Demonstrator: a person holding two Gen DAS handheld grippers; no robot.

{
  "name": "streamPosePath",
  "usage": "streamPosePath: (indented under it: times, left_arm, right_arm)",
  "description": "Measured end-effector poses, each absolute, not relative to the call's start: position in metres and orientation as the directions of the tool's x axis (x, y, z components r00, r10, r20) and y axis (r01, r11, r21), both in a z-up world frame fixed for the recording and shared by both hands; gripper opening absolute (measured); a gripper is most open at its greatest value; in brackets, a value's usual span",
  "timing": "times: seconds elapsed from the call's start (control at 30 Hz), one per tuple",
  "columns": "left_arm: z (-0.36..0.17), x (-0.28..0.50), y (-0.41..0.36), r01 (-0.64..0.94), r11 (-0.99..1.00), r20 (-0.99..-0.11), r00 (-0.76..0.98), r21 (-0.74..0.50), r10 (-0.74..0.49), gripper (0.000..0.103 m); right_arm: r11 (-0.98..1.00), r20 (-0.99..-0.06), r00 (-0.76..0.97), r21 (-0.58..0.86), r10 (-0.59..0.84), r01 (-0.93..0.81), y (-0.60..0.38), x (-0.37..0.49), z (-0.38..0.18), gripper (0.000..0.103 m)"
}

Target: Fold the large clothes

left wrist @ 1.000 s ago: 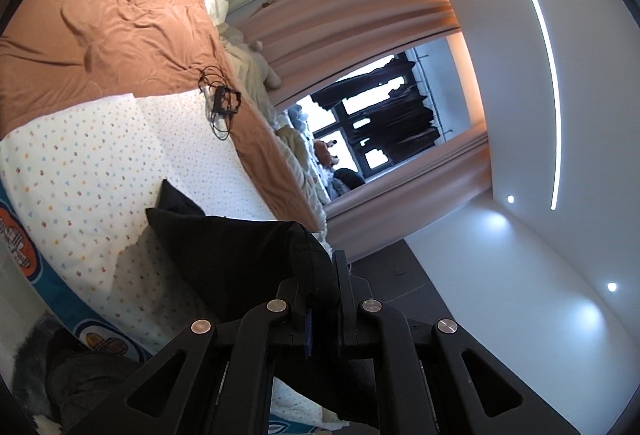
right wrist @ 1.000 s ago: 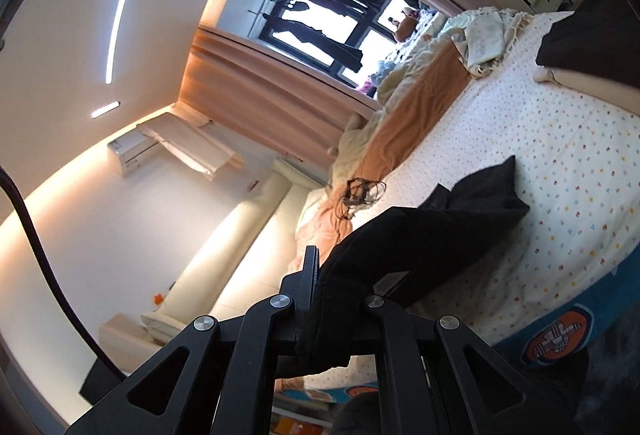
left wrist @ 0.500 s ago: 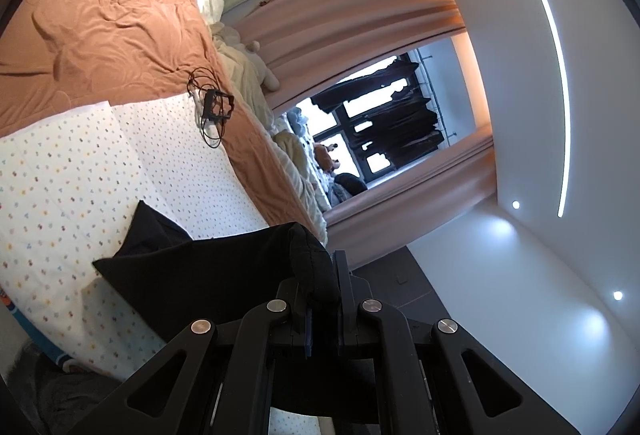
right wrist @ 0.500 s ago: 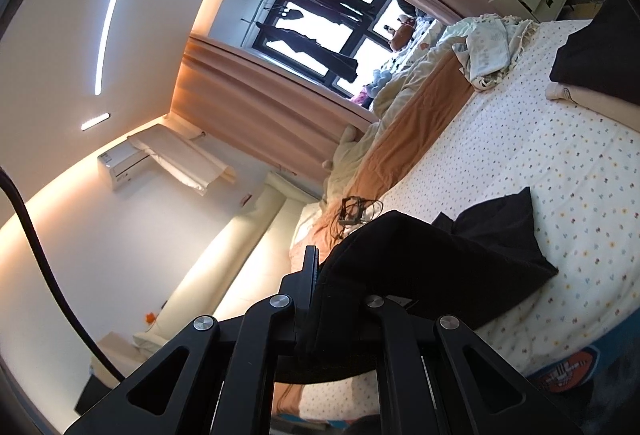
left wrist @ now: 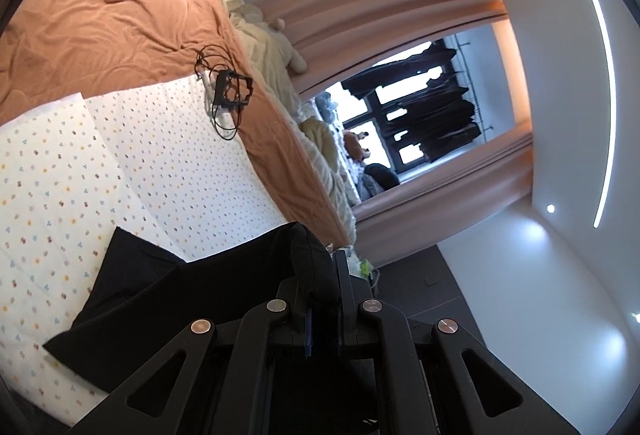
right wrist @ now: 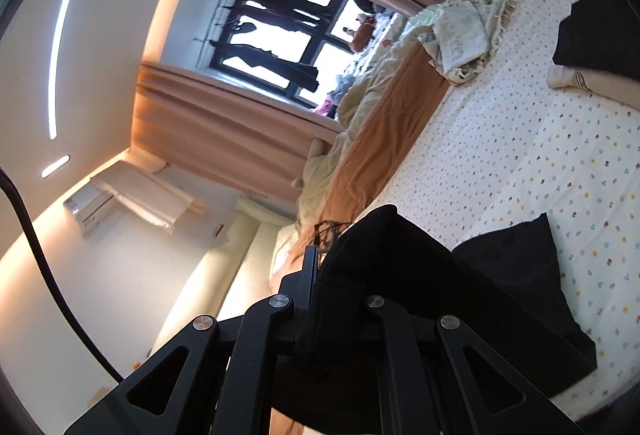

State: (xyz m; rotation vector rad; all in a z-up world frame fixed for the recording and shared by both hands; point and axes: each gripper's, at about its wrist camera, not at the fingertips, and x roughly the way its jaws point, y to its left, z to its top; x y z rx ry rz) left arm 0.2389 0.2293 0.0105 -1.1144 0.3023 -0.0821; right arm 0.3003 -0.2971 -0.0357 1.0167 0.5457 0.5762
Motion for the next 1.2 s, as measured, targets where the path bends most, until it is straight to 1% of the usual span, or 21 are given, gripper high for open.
streamPosePath:
  times: [0.1,0.2,0.5,0.57,0.7,0.73,0.77,0.8,0.83,0.87,0.93,1.1,1.2]
  left_arm:
    - [-0.003,0.265,0.235,-0.117,0.445,-0.234,0.948,-0.888,-0.216,0.008]
    - [-0.024,0.29,0.241,-0.162,0.431,-0.276,0.936,-0.888,-0.217,0.008]
    - [-0.116,0.353,0.265,-0.31,0.366,-0.405,0.888,-0.878,-0.22,0.008]
    - [-0.131,0.362,0.267,-0.331,0.365,-0.425,0.88,-0.87,-0.213,0.008]
    - [-0.155,0.372,0.273,-0.369,0.339,-0.451,0.868,-0.866,-0.207,0.008]
    - [-0.16,0.373,0.275,-0.382,0.327,-0.46,0.863,-0.864,-0.208,0.01]
    - [-0.166,0.375,0.275,-0.393,0.311,-0.466,0.859,-0.865,-0.213,0.018]
    - [-0.169,0.375,0.275,-0.395,0.297,-0.465,0.858,-0.869,-0.219,0.023]
    - [-0.17,0.375,0.276,-0.397,0.287,-0.463,0.858,-0.872,-0.221,0.038]
    - [-0.17,0.372,0.275,-0.403,0.285,-0.467,0.859,-0.87,-0.211,0.05]
    - [-0.167,0.364,0.274,-0.41,0.302,-0.474,0.862,-0.86,-0.179,0.055]
    - [-0.156,0.339,0.272,-0.421,0.318,-0.485,0.86,-0.85,-0.159,0.055]
    - [-0.148,0.32,0.271,-0.423,0.331,-0.491,0.858,-0.843,-0.153,0.055]
  right_arm:
    - [0.408,-0.176,0.737,0.901,0.653,-0.146,-0.292,0.323,-0.047,0.008]
    - [0.426,-0.226,0.739,0.9,0.634,-0.09,-0.285,0.348,-0.061,0.009]
    - [0.475,-0.377,0.702,0.878,0.605,0.062,-0.264,0.414,-0.134,0.01]
    - [0.488,-0.396,0.696,0.87,0.599,0.075,-0.26,0.423,-0.147,0.01]
    - [0.527,-0.423,0.685,0.847,0.593,0.067,-0.252,0.435,-0.164,0.016]
    - [0.543,-0.432,0.684,0.838,0.588,0.062,-0.251,0.437,-0.165,0.021]
    - [0.562,-0.445,0.68,0.825,0.583,0.058,-0.25,0.439,-0.165,0.038]
    - [0.563,-0.446,0.678,0.824,0.585,0.057,-0.251,0.439,-0.165,0.061]
    - [0.562,-0.445,0.68,0.825,0.583,0.058,-0.252,0.439,-0.165,0.07]
    - [0.57,-0.447,0.687,0.82,0.572,0.059,-0.254,0.436,-0.164,0.082]
    - [0.593,-0.462,0.689,0.803,0.558,0.058,-0.257,0.432,-0.16,0.083]
    - [0.619,-0.507,0.67,0.78,0.541,0.091,-0.259,0.419,-0.159,0.083]
    - [0.627,-0.514,0.667,0.774,0.54,0.089,-0.26,0.407,-0.152,0.083]
